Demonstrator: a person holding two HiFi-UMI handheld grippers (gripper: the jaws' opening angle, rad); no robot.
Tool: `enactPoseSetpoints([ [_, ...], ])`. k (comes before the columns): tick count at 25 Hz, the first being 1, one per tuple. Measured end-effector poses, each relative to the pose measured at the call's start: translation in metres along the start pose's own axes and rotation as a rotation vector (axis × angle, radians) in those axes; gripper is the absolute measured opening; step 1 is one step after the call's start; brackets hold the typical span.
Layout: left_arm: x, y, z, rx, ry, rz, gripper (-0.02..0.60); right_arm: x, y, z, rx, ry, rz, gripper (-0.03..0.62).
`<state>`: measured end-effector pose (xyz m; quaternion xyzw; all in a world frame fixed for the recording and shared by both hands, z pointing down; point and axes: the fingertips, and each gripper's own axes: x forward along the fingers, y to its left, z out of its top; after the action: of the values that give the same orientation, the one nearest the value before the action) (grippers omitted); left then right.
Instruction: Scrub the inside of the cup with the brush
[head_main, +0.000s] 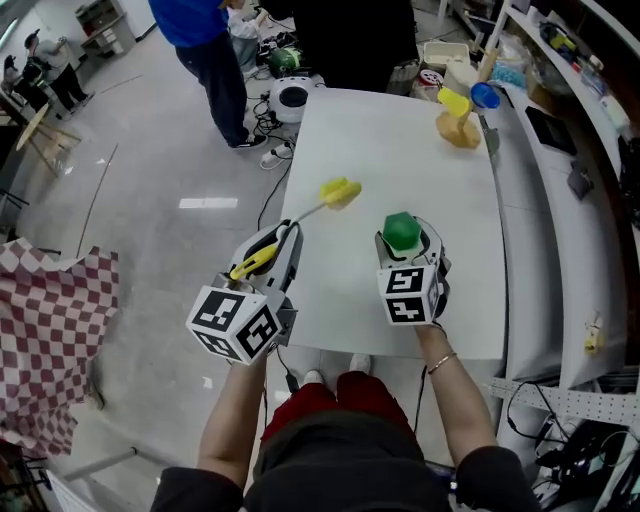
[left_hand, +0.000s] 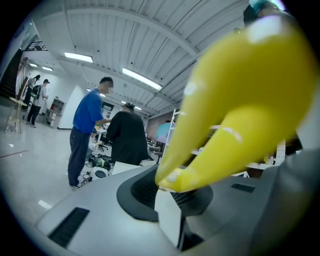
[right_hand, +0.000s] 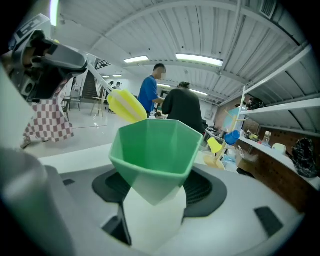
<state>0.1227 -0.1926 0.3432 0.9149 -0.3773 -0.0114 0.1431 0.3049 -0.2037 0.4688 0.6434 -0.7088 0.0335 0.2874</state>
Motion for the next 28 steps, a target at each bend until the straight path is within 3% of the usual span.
enactPoseSetpoints([
  [6, -0.055, 0.057, 0.039, 0.007, -0.051, 0.12, 0.046, 0.02, 0.07, 0.071, -0.07, -0.07, 0.105, 0.311],
  [13, -0.124, 0.117, 0.058, 0.0, -0.091, 0.249, 0.046, 0.04, 0.159, 0.12, -0.139, -0.116, 0.223, 0.311],
  [19, -0.214, 0.14, 0.045, -0.011, -0.138, 0.4, 0.046, 0.028, 0.254, 0.131, -0.221, -0.167, 0.36, 0.311],
  [24, -0.234, 0.185, 0.069, -0.024, -0.119, 0.449, 0.045, 0.057, 0.303, 0.172, -0.257, -0.167, 0.436, 0.311],
  [28, -0.287, 0.164, 0.056, -0.031, -0.128, 0.491, 0.046, 0.03, 0.346, 0.158, -0.336, -0.184, 0.489, 0.311],
])
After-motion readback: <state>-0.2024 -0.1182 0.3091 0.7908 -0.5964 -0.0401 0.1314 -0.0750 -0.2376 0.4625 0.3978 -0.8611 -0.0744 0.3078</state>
